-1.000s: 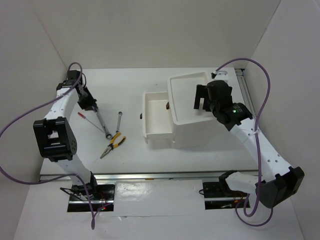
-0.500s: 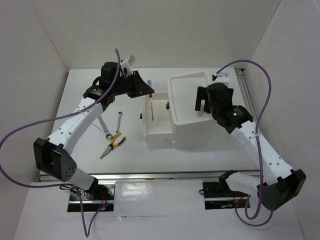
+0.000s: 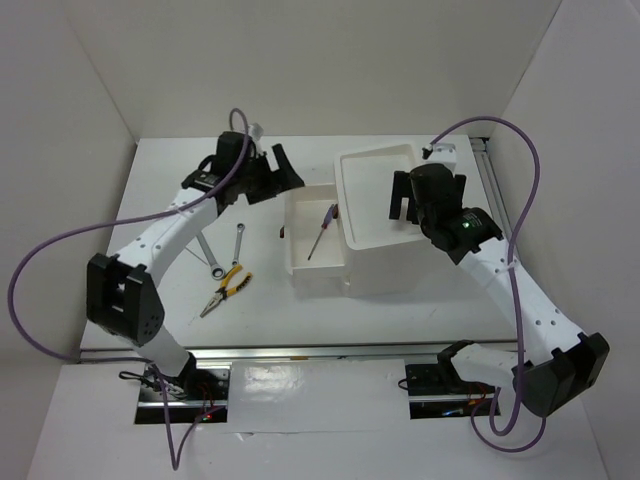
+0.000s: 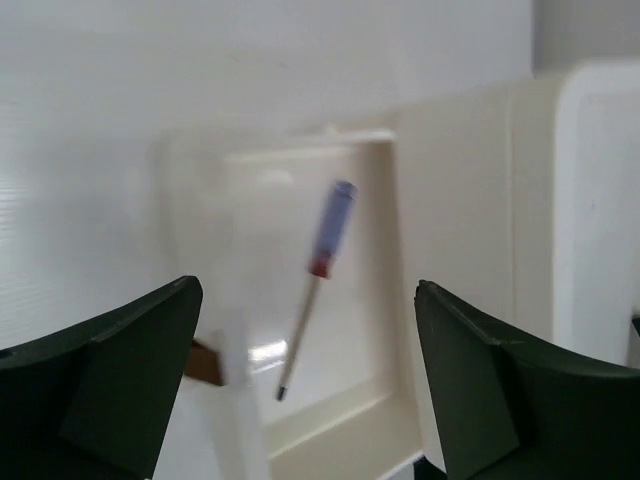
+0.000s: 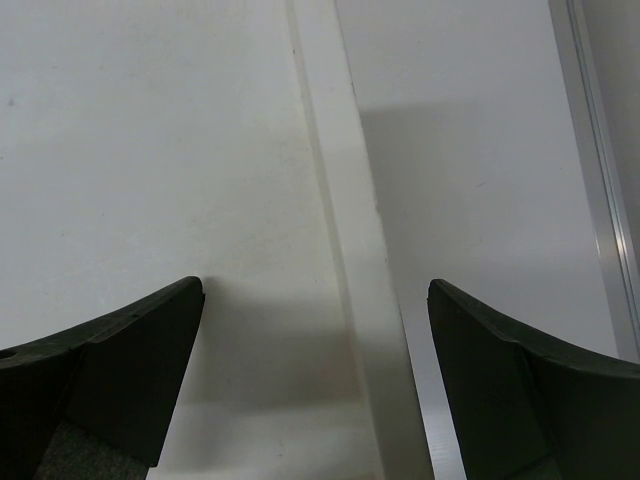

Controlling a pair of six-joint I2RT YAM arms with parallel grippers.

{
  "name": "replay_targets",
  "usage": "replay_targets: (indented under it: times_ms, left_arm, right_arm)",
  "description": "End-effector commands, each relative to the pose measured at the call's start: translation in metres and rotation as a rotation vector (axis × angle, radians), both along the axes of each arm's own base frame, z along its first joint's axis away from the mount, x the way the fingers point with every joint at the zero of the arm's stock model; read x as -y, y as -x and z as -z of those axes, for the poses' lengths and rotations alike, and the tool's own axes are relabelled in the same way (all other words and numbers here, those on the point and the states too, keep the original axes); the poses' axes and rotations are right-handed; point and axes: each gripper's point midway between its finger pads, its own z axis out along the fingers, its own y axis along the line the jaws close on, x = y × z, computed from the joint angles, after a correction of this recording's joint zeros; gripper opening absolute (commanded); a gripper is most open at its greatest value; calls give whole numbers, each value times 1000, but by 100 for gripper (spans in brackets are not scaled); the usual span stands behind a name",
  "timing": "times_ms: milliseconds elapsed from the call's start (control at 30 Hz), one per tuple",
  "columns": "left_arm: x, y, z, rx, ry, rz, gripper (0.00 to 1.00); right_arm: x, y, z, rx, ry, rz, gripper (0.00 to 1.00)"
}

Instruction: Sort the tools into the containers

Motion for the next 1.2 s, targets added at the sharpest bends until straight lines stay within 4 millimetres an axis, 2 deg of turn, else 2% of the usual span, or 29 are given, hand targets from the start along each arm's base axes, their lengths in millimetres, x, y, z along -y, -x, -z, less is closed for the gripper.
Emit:
replay_targets:
  times_ms: [0, 33, 67, 133, 167, 200, 267, 300, 367, 400, 500, 533, 567, 600, 733, 767, 833, 900, 967, 1100, 1167]
  left_arm:
    - [-108, -13, -31, 74, -177, -408, 100]
    - [-135, -2, -28, 29, -220, -482, 100]
    - [-178, -2, -16, -21, -269, -604, 100]
    - [-220, 8, 0, -92, -340, -712, 100]
    - [-242, 22, 15, -167, -385, -776, 100]
    - [-272, 27, 25, -216, -396, -845, 100]
    - [-300, 38, 42, -276, -398, -920, 100]
    - [-324, 47, 60, -330, -385, -973, 100]
    - [-342, 50, 80, -372, -382, -980, 100]
    - [-352, 45, 93, -386, -349, -969, 99]
    - [-372, 46, 112, -434, -348, -990, 99]
    - [-373, 44, 126, -465, -339, -983, 99]
    - [-378, 42, 130, -477, -338, -990, 99]
    - [-379, 40, 134, -481, -314, -984, 98]
    - [-388, 23, 142, -488, -302, -1004, 98]
    - [-389, 23, 153, -522, -307, -997, 98]
    - [-391, 18, 158, -548, -278, -1003, 96]
    - [-389, 17, 174, -618, -238, -998, 95]
    - [-387, 16, 182, -651, -218, -1007, 94]
    - [-397, 13, 183, -665, -233, -1082, 92]
    - [-396, 15, 189, -706, -234, -1082, 83]
  right_arm:
    - [1, -1, -7, 7, 16, 9, 100]
    - [-2, -2, -4, -5, 15, 1, 100]
    - [-5, -2, -2, -3, 14, -8, 100]
    - [-8, -4, -3, 3, 4, -17, 100]
    - [-10, -3, -2, -1, -3, -28, 100]
    - [-14, -4, 1, -13, -7, -42, 100]
    - [-18, -5, 0, -10, -22, -59, 100]
    - [-22, -6, 5, -25, -28, -76, 100]
    - [-25, -8, 4, -27, -35, -86, 100]
    - [-27, -7, 4, -30, -41, -96, 100]
    - [-29, -6, -3, -14, -54, -104, 100]
    - [-29, -6, -3, -14, -54, -104, 100]
    - [-28, -4, -2, -14, -54, -104, 100]
    - [-34, -2, -3, -11, -38, -124, 100]
    - [-37, 7, -5, 5, -8, -124, 100]
    - [-36, 7, -2, -3, -4, -124, 100]
    - [-34, 11, -3, 4, -8, -124, 100]
    - [-32, 11, -4, 16, -7, -115, 100]
    - [-29, 11, 0, 11, 5, -104, 100]
    - [-31, 11, -4, 21, 5, -105, 100]
    - [-29, 11, -5, 24, 10, -97, 100]
